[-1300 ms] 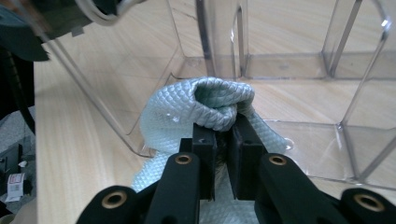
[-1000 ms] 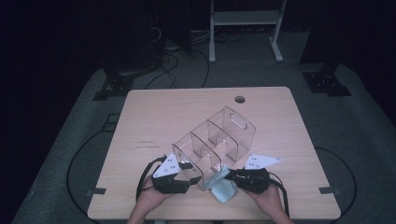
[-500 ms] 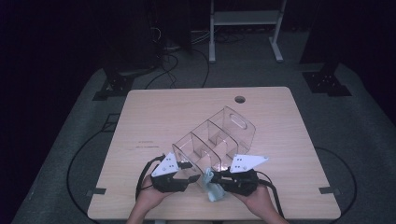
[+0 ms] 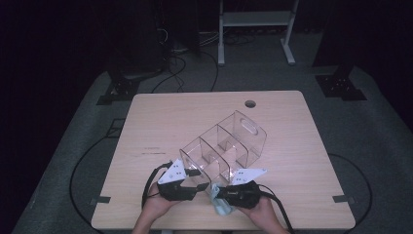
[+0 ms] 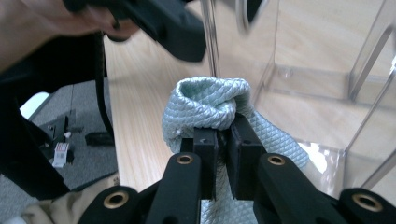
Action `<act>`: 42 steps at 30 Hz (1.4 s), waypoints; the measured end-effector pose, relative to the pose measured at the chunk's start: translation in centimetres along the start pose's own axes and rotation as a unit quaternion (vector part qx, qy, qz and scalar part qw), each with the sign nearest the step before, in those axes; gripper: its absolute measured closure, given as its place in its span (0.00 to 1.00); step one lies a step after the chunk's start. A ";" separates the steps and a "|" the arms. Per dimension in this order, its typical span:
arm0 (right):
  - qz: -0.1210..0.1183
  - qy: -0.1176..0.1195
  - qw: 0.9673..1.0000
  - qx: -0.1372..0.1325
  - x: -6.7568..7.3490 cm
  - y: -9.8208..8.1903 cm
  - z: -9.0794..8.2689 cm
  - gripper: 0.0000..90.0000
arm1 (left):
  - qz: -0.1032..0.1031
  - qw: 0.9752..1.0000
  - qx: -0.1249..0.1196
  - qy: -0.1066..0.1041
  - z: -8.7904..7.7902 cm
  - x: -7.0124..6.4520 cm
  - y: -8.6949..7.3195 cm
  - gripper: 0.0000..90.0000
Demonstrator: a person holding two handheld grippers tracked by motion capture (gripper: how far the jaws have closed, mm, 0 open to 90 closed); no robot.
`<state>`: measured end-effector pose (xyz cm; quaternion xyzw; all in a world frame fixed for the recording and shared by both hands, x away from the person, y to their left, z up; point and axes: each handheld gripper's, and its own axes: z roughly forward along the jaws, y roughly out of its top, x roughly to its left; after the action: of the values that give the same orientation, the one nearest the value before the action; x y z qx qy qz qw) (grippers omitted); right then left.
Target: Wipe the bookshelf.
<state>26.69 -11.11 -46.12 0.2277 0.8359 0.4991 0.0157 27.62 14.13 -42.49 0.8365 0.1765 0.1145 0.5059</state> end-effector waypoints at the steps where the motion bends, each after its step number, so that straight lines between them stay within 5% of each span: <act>1: 0.003 0.001 1.000 -0.001 0.0 -0.1 0.1 0.92 | -0.001 1.000 0.000 0.000 0.0 0.0 0.0 0.54; 9: -0.009 -0.001 1.000 -0.017 0.5 0.8 -0.7 0.92 | 0.000 1.000 0.001 0.001 0.0 0.0 0.0 0.54; 19: 0.009 0.002 0.999 0.035 -0.4 -1.7 1.9 0.92 | -0.003 1.000 0.000 0.002 -0.1 0.1 0.0 0.53; 26: 0.003 0.000 1.000 0.000 0.0 -0.2 0.4 0.92 | 0.005 1.000 0.000 -0.004 0.2 -0.2 0.3 0.48; 34: 0.025 0.007 0.999 0.033 -0.9 -1.9 2.4 0.92 | 0.002 1.000 0.001 -0.005 0.2 -0.2 0.2 0.48; 42: 0.017 0.005 1.000 0.009 -0.5 -0.7 1.2 0.92 | 0.000 1.000 -0.001 -0.004 0.2 -0.2 0.3 0.48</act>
<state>27.22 -10.60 -47.48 0.2396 0.8363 0.4932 0.0012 27.51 13.79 -42.31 0.8364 0.1742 0.1120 0.5075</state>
